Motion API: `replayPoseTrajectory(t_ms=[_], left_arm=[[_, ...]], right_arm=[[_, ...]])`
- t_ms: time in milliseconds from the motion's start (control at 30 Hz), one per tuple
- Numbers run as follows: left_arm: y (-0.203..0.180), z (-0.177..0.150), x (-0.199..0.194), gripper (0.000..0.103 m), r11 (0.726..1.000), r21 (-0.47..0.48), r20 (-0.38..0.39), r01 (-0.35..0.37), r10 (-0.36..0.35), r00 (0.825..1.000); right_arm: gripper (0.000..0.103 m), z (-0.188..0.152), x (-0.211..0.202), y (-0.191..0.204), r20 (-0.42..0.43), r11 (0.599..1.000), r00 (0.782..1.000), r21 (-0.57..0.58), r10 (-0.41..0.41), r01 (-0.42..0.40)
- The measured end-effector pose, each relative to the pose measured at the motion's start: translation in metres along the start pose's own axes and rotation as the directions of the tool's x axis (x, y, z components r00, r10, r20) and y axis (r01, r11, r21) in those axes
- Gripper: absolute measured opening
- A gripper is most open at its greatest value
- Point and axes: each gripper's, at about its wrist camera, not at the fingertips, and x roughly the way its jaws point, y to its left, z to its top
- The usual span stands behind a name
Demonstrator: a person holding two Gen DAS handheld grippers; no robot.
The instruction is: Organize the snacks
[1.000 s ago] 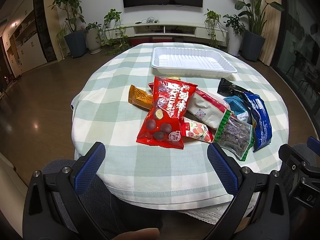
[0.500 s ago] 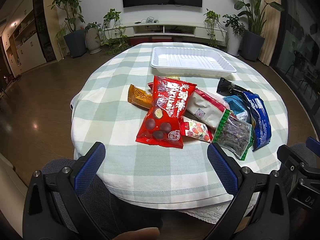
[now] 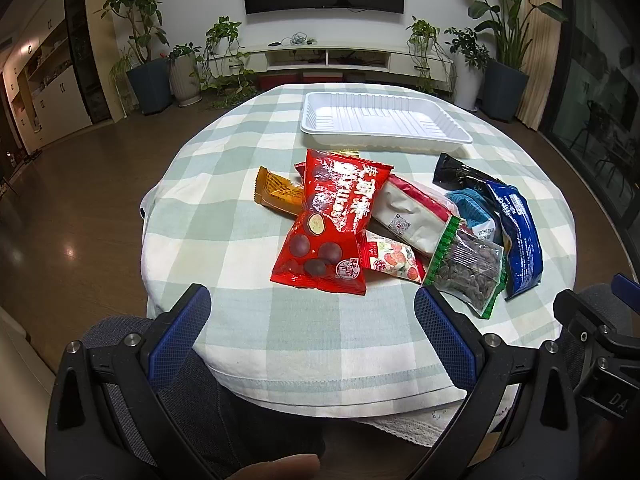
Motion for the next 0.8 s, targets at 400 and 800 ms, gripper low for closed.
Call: replayPoseTrajectory(t_ms=[400, 800], left_arm=[[-0.0005, -0.0023, 0.0014, 0.103, 1.0, 0.0, -0.001, -0.001, 0.001, 1.0], [-0.0011, -0.004, 0.0024, 0.103, 1.0, -0.001, -0.002, 0.001, -0.001, 1.0]], right_arm=[[0.103, 0.0002, 0.0, -0.0001, -0.001, 1.0, 1.0, 0.0, 0.0, 0.0], [0.103, -0.001, 0.0018, 0.0011, -0.003, 1.0, 1.0, -0.002, 0.001, -0.001]])
